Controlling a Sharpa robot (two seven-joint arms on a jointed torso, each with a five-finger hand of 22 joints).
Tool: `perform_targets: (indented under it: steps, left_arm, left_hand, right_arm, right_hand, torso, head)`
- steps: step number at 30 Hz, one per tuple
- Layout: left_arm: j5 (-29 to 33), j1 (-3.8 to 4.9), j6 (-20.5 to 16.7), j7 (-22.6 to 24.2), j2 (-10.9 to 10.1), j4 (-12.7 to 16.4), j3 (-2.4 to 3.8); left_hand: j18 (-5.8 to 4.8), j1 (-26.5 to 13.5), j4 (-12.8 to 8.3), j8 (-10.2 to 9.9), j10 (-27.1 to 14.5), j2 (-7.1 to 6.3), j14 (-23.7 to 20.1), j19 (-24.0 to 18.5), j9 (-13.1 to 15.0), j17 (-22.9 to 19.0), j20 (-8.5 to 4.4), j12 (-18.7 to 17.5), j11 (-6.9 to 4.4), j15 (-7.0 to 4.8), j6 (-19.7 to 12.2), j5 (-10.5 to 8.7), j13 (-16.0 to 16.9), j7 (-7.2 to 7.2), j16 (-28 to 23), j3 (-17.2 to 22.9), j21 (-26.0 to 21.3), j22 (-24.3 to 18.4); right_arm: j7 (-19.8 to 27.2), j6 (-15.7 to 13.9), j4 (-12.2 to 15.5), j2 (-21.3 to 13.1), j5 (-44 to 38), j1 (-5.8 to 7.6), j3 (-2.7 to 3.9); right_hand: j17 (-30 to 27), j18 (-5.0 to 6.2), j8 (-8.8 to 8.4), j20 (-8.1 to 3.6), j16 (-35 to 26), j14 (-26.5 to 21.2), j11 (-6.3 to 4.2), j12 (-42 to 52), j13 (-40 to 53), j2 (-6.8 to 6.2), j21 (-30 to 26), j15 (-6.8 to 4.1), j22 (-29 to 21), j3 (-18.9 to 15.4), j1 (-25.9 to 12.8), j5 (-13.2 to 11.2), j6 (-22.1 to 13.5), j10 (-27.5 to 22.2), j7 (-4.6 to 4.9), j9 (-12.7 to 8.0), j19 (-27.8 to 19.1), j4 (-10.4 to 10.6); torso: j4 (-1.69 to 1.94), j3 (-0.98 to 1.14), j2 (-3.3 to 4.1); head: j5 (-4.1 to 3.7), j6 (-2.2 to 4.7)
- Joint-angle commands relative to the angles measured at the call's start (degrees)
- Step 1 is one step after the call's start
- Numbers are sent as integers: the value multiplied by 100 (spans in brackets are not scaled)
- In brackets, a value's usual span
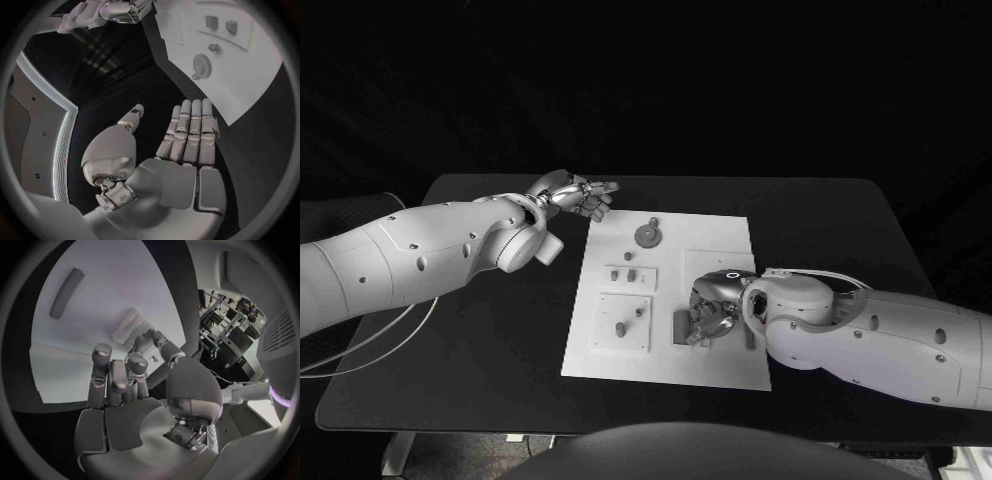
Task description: Assemble the parts on the task board
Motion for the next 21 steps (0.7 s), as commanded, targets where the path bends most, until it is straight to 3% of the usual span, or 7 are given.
perform_targets:
  steps: [1, 9, 16, 21]
  left_arm:
    - [-18, 4, 71, 39, 9, 1, 4]
    - [-18, 4, 67, 42, 9, -23, 4]
    - [-15, 4, 68, 36, 13, -29, 4]
    - [-15, 4, 64, 33, 11, -22, 3]
  left_hand:
    - [119, 40, -46, -1, -41, 14, -36, -26, 9, 8, -3, -35, 2, 2, 4, 27, 5, -1, -32, 3, -23, 10]
    - [119, 38, -49, -2, -42, 13, -36, -27, 9, 9, -3, -35, 2, 2, 4, 27, 6, -1, -33, 2, -23, 11]
    - [119, 34, -50, -3, -41, 14, -35, -26, 9, 10, -3, -35, 2, 2, 2, 26, 7, 0, -33, 1, -23, 12]
    - [123, 22, -49, -6, -23, 18, -19, -12, 7, 18, -7, -26, -5, -3, -5, 26, 15, 2, -26, -1, -17, 18]
  right_arm:
    - [156, -209, 42, -80, 273, -6, -1]
    - [677, -624, 125, -427, 1354, 73, 10]
    - [756, -322, -48, -771, 2246, 221, 46]
    - [431, -3, -167, -1001, 2654, 292, 51]
  right_hand:
    - [-22, 81, -11, 6, 9, 20, -7, -20, 9, -87, 14, 9, -9, 11, -21, -2, 47, 37, 6, 8, 28, 38]
    - [-125, 81, -133, -5, -39, -56, 62, -129, 6, -258, -23, -10, -20, 113, -69, -2, -132, 3, 79, 36, 0, 190]
    - [-240, 81, -472, 20, -63, -236, 324, -122, 76, -196, -49, -39, 6, 103, -103, -3, -788, -73, 345, 32, -113, 260]
    - [-295, 81, -507, 47, -79, -310, 357, -124, 96, -123, -59, -30, 15, 75, -270, -4, -838, -107, 378, 60, -155, 439]
  torso:
    - [-1, 3, -1]
    - [-6, 2, -4]
    - [-8, 2, -4]
    - [-6, 3, -2]
  head:
    - [-7, 11]
    - [-29, 49]
    - [-69, 110]
    - [-110, 131]
